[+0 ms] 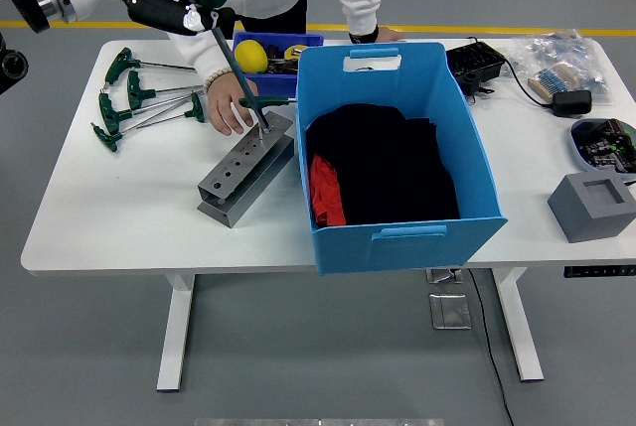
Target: Lift tool from toolbox,place it in box,lift tool from toolbox,place it in box
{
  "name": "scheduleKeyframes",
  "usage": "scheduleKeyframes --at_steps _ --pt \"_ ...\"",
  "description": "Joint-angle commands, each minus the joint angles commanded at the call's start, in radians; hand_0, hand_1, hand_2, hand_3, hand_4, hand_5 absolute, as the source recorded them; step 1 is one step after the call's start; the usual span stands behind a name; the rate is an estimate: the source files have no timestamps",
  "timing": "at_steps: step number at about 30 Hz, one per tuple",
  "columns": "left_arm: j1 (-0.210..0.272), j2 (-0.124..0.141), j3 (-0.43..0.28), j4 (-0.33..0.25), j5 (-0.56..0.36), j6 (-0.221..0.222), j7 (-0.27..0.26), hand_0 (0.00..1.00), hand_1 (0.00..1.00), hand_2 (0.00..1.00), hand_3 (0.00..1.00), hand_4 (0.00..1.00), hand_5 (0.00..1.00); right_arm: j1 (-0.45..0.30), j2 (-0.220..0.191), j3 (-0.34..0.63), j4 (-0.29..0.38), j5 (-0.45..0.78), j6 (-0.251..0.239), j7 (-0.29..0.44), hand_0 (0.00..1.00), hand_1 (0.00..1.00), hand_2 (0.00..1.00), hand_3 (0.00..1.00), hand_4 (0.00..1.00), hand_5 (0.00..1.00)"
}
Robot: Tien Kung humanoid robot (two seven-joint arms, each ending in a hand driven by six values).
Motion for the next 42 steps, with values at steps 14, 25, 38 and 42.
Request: scheduleKeyframes --at_steps 14,25,38,42 --pt "0.001 -0.2 0.047 0.005 -0.065 0.009 0.017 0.144 0.002 0.002 0.012 0.628 0.454 -0.009 0.003 -0.017 0.0 -0.008 0.001 -0.009 0.672 0.661 0.745 0.649 0.936 0.722" --pt "-0.022 -0.36 0.194 0.134 -0.061 0.03 0.013 0.154 0.002 0.002 0.015 0.622 0.446 0.001 -0.002 -0.054 0.0 0.015 0.002 -0.003 0.672 0.661 0.745 0.649 0.937 0.723" --pt "-0.061 -0.491 0.297 0.275 -0.116 -0.001 0.012 0.202 0.049 0.092 0.116 0.64 0.412 0.015 -0.013 -0.064 0.0 0.014 0.0 0.003 0.673 0.659 0.744 0.649 0.936 0.721" --pt "-0.071 -0.532 0.331 0.291 -0.118 -0.01 0.018 0.214 0.058 0.101 0.13 0.652 0.403 0.017 -0.017 -0.074 0.0 0.018 -0.001 0.004 0.673 0.658 0.744 0.646 0.936 0.721"
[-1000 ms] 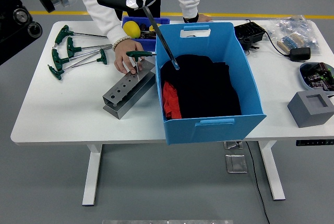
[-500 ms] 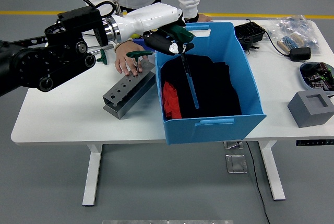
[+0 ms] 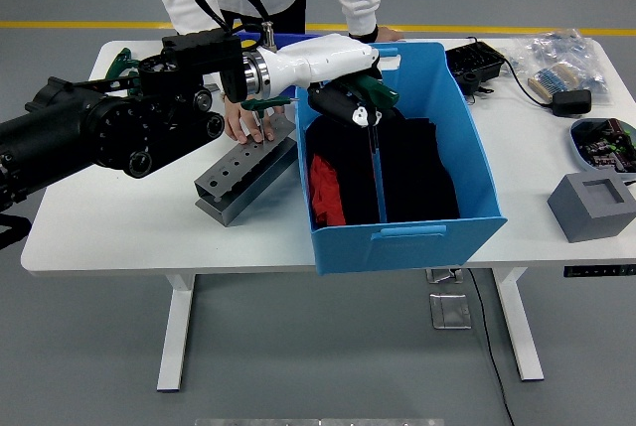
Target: Lift tool from toolbox,place it in box,lift tool from toolbox,place it in box
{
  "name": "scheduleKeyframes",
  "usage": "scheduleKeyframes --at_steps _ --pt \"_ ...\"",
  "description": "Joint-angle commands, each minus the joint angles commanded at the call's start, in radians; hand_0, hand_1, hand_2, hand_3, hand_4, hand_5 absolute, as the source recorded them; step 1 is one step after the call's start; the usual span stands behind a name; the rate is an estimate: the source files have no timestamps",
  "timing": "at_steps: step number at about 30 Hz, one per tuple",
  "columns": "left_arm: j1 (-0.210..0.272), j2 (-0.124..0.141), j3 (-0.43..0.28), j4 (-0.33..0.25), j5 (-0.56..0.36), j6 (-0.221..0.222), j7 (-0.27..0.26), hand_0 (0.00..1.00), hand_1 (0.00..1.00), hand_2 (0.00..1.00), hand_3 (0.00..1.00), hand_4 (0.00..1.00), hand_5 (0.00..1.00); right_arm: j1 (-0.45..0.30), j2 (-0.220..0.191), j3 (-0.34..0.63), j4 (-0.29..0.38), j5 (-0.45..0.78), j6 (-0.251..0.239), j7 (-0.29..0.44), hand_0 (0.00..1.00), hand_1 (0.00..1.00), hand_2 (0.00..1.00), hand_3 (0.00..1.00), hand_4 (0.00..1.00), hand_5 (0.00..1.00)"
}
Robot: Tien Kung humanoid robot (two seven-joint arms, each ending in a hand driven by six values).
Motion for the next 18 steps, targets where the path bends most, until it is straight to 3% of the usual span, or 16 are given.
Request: scheduleKeyframes --at_steps 3,4,9,10,15,16,18 --pt "-0.003 -0.03 0.016 0.009 0.005 -0.009 0.004 0.214 0.058 0.101 0.13 0.652 0.403 0.002 -0.002 -0.006 0.0 0.002 -0.001 0.0 0.673 0.658 0.744 0.646 0.936 0.721" --pt "-0.004 -0.044 0.02 0.014 0.01 -0.011 0.005 0.263 0.133 0.179 0.247 0.744 0.436 0.002 -0.004 -0.007 0.0 0.0 -0.001 0.0 0.672 0.659 0.745 0.648 0.936 0.721" --pt "-0.012 -0.097 0.014 0.033 0.046 0.002 0.01 0.263 0.133 0.179 0.247 0.744 0.436 0.006 -0.007 -0.001 0.0 -0.016 -0.002 -0.005 0.672 0.659 0.745 0.648 0.936 0.721" --pt "-0.015 -0.103 0.007 0.035 0.068 0.008 0.011 0.43 0.418 0.494 0.544 0.852 0.465 0.009 -0.008 -0.01 0.0 -0.01 -0.002 -0.005 0.673 0.659 0.744 0.648 0.937 0.721" --pt "-0.026 -0.111 -0.039 0.062 0.157 0.049 -0.006 0.43 0.418 0.494 0.544 0.852 0.465 0.02 -0.016 -0.066 0.0 0.029 -0.003 0.002 0.673 0.659 0.744 0.648 0.937 0.721" --pt "-0.029 -0.111 -0.049 0.072 0.165 0.057 -0.008 0.521 0.56 0.638 0.635 0.938 0.483 0.021 -0.017 -0.069 0.0 0.03 -0.004 0.001 0.671 0.659 0.744 0.648 0.937 0.722" --pt "-0.035 -0.114 -0.069 0.091 0.181 0.076 -0.012 0.521 0.56 0.638 0.635 0.938 0.483 0.025 -0.018 -0.068 0.0 0.025 -0.004 -0.001 0.671 0.659 0.744 0.648 0.937 0.722"
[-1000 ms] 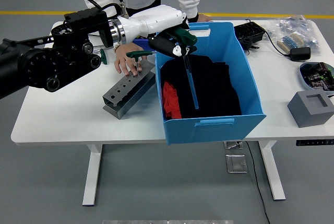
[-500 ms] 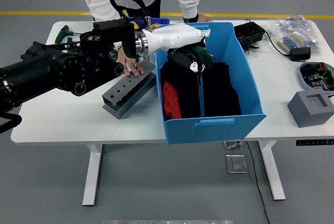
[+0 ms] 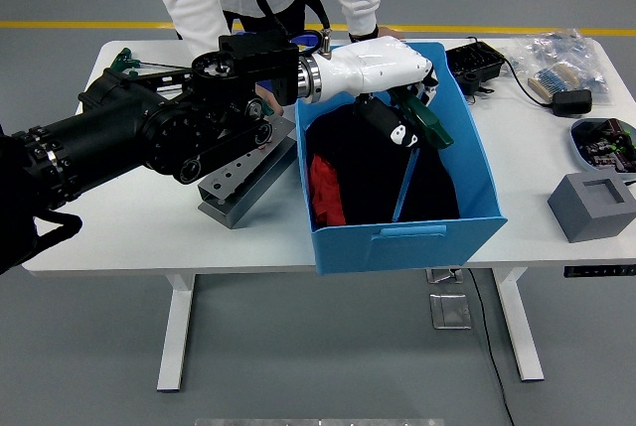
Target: Lift tool from toolbox,place it in box,lift tool from toolbox,place it in box
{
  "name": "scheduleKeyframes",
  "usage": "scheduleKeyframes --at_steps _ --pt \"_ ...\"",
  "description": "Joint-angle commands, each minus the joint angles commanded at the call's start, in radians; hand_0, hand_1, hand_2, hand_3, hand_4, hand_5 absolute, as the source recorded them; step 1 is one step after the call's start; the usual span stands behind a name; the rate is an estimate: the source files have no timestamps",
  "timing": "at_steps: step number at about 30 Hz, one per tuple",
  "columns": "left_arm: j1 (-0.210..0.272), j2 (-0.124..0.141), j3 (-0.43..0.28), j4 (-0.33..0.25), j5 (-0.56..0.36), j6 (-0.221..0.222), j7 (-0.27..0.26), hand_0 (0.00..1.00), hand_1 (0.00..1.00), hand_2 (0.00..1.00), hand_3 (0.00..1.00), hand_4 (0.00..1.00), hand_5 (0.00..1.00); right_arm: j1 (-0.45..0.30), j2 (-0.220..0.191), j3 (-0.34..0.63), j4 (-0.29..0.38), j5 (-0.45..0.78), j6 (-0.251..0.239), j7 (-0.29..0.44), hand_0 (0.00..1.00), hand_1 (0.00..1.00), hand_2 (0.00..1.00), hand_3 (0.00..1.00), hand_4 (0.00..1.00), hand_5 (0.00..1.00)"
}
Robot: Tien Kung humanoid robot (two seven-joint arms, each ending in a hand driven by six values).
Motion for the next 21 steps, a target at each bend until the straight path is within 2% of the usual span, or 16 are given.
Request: scheduleKeyframes --at_steps 3,4,6,13,15,16,21 --pt "-0.01 -0.004 -0.031 0.033 0.008 0.027 -0.011 0.521 0.56 0.638 0.635 0.938 0.483 0.004 -0.002 0.003 0.0 -0.013 0.0 -0.005 0.671 0.659 0.744 0.648 0.937 0.722" --pt "-0.013 -0.006 -0.038 0.04 0.007 0.031 -0.014 0.57 0.612 0.699 0.719 0.976 0.492 0.006 -0.002 0.005 0.0 -0.019 0.001 -0.006 0.671 0.658 0.743 0.647 0.937 0.723" --pt "-0.018 -0.009 -0.053 0.052 0.006 0.035 -0.017 0.57 0.612 0.699 0.719 0.976 0.492 0.008 -0.003 0.018 0.001 -0.038 0.002 -0.011 0.671 0.658 0.743 0.647 0.937 0.723" --pt "-0.024 -0.008 -0.082 0.044 0.015 0.042 -0.023 0.576 0.624 0.715 0.738 0.989 0.482 0.007 -0.003 0.038 0.0 -0.064 0.002 -0.016 0.671 0.658 0.744 0.647 0.936 0.722" --pt "-0.021 0.001 -0.083 0.037 0.028 0.04 -0.022 0.576 0.624 0.715 0.738 0.989 0.482 0.004 -0.002 0.046 0.0 -0.068 0.002 -0.017 0.671 0.658 0.744 0.647 0.936 0.722" --pt "-0.019 0.006 -0.084 0.035 0.042 0.038 -0.02 0.556 0.604 0.676 0.707 0.998 0.478 0.003 -0.001 0.05 0.0 -0.069 0.002 -0.017 0.671 0.658 0.741 0.646 0.936 0.721" --pt "-0.007 0.055 -0.094 0.036 0.189 0.025 -0.017 0.556 0.604 0.676 0.707 0.998 0.478 -0.004 0.002 0.064 0.0 -0.075 0.001 -0.018 0.671 0.658 0.741 0.646 0.936 0.721"
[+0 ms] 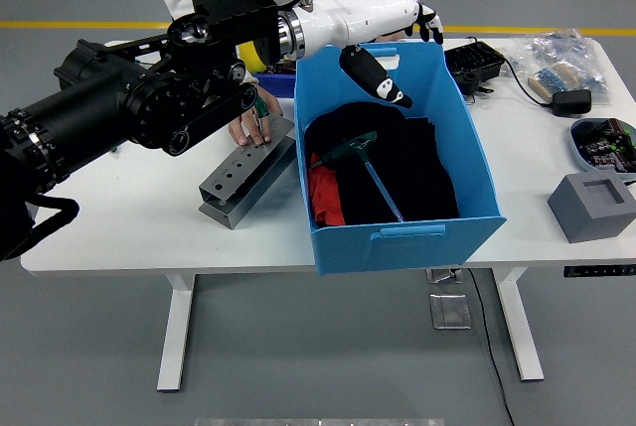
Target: Lift tool from toolbox,place it in box,lift tool from toolbox,place it in box
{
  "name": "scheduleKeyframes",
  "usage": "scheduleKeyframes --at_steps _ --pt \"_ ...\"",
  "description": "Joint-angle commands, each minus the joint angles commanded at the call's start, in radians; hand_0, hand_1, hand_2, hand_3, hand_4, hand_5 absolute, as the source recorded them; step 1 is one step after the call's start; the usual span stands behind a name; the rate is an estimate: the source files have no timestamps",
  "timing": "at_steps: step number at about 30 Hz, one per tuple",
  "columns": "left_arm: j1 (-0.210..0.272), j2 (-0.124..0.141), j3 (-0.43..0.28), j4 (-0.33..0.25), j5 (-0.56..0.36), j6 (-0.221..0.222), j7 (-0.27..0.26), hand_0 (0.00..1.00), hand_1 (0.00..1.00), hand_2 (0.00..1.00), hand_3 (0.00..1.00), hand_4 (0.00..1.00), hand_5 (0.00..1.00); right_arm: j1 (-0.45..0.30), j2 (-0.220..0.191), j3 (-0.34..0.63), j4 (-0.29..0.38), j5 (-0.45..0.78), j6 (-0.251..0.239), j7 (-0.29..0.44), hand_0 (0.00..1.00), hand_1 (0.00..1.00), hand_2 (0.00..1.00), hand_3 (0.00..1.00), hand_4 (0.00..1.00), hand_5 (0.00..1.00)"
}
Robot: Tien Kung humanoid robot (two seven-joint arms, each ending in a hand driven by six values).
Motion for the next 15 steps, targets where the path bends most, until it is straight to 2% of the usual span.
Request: scheduleKeyframes --at_steps 1,6,7,9,12,13,15 --pt "0.003 0.009 -0.001 0.002 0.024 -0.001 -0.001 0.545 0.585 0.645 0.634 0.998 0.472 -0.002 0.0 0.001 0.0 0.001 0.0 0.0 0.671 0.657 0.741 0.645 0.934 0.72" --pt "0.022 0.063 0.001 0.01 0.171 -0.035 0.009 0.545 0.585 0.645 0.634 0.998 0.472 -0.015 0.006 0.018 0.0 -0.004 -0.001 -0.002 0.671 0.657 0.741 0.645 0.934 0.72" --pt "0.024 0.07 0.004 0.011 0.196 -0.043 0.013 0.599 0.617 0.619 0.589 0.863 0.342 -0.017 0.007 0.02 0.0 -0.007 -0.001 -0.003 0.669 0.657 0.741 0.645 0.934 0.718" --pt "0.031 0.089 0.018 0.018 0.24 -0.06 0.017 0.599 0.617 0.619 0.589 0.863 0.342 -0.021 0.009 0.032 0.0 -0.017 -0.001 -0.006 0.669 0.657 0.741 0.645 0.934 0.718" --pt "0.038 0.102 0.04 0.032 0.276 -0.07 0.019 0.599 0.617 0.619 0.589 0.863 0.342 -0.025 0.012 0.048 0.0 -0.032 -0.001 -0.011 0.669 0.657 0.741 0.645 0.934 0.718" --pt "0.04 0.104 0.05 0.037 0.289 -0.074 0.021 0.643 0.65 0.635 0.597 0.798 0.289 -0.027 0.012 0.051 0.0 -0.037 -0.001 -0.012 0.669 0.657 0.741 0.644 0.933 0.717" --pt "0.044 0.107 0.067 0.044 0.315 -0.079 0.023 0.643 0.65 0.635 0.597 0.798 0.289 -0.028 0.014 0.06 0.0 -0.047 -0.001 -0.016 0.669 0.657 0.741 0.644 0.933 0.717"
